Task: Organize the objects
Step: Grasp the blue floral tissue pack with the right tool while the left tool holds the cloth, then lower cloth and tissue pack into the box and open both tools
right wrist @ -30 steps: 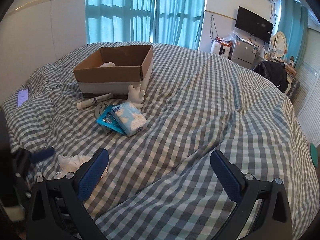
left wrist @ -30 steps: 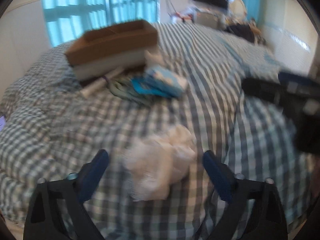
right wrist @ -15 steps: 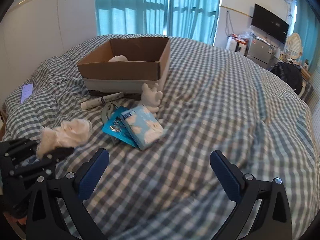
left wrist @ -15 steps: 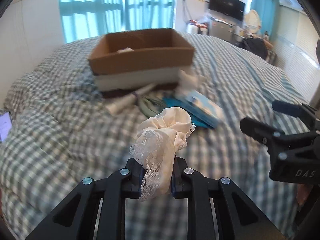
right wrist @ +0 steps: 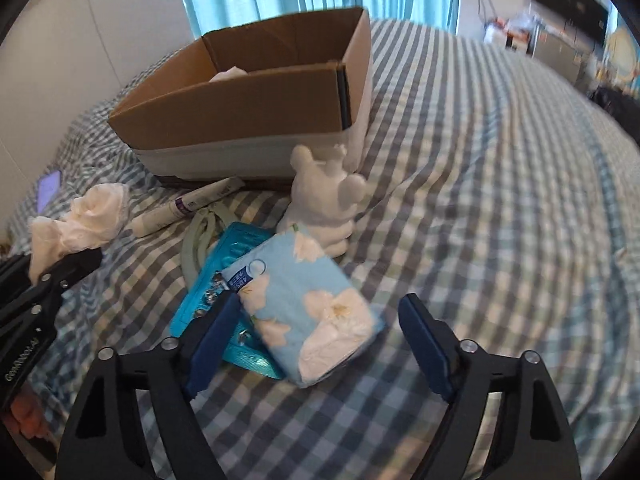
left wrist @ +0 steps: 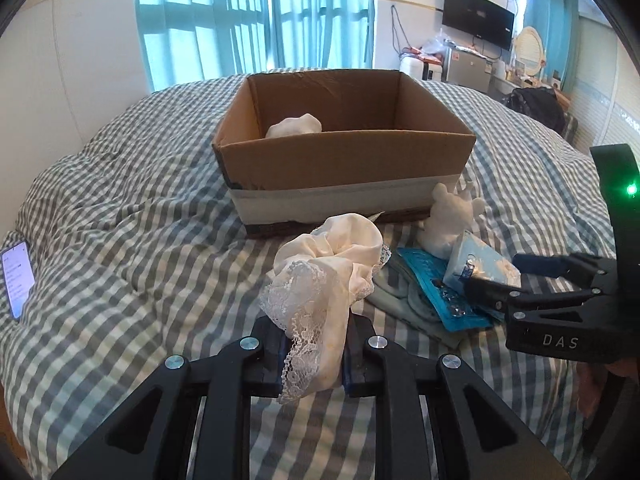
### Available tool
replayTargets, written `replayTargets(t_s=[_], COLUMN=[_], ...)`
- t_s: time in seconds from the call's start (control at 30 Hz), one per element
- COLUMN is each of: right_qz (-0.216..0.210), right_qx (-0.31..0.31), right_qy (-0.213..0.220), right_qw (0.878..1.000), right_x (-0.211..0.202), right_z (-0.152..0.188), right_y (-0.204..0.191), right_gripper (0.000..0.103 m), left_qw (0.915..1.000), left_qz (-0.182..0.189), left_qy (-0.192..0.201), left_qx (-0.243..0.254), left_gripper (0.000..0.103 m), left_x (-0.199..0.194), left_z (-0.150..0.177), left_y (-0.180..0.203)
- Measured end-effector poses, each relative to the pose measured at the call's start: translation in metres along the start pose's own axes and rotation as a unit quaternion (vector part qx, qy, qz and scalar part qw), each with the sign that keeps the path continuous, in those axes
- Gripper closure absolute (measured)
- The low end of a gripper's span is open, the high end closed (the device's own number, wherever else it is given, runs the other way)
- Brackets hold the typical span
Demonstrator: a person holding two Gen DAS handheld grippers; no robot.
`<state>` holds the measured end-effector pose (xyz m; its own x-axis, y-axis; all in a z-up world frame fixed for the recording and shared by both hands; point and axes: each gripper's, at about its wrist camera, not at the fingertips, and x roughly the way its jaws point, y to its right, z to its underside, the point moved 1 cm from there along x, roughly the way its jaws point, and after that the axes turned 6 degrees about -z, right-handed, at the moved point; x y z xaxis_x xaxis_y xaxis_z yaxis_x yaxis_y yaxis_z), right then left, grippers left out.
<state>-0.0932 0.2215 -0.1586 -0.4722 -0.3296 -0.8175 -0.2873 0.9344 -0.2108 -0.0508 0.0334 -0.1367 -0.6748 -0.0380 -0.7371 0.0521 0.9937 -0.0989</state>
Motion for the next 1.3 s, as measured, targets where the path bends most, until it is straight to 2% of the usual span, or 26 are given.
replayTargets(t_s=[0.1,0.27,0.47,0.7,0.97,1.3], right_qz=[0.003,0.023,0.052,0.061,0.063,0.061], right_qx=[-0.01,-0.026,-0.047,-0.065,-0.092,-0.111], right_qy=[-0.011,0.008,0.044,0.096,0.15,0.173], right_qw=[1.0,0.999,0.997,0.991,0.982,0.977], right_x=[0.005,-0.006,-0.043,-0.096,-0.147,-0.16], right_z=[0.004,0.009,0.016,0.01,-0.012,-0.065], right_y=[-0.005,-0.014,-0.028,-0.052,-0.087,-0.104], right_gripper=[0.032,0.038,0.042,0.043,0.043,0.044], left_qw=[1.0,0.9999,0.9993,0.9973,0.993,0.9911], left_qz=[0.009,0.009,0.02,0.028,0.027,0.025], left_qy=[-0.002,0.002,0.026,0.063,0.112,0.125], left_qx=[-0.003,-0.012,-0.018,-0.024,-0.026,-0.038], left_gripper=[0.084,0.084,0.084,0.084,0.084,0.083], left_x=[0.005,0.001,-0.025,-0.06,-0.093,-0.08], left_z=[-0.001,0.0,-0.002,-0.014,-0.04,-0.098], left_y=[-0.002,-0.004,-0.005,-0.012,-0.018,-0.034])
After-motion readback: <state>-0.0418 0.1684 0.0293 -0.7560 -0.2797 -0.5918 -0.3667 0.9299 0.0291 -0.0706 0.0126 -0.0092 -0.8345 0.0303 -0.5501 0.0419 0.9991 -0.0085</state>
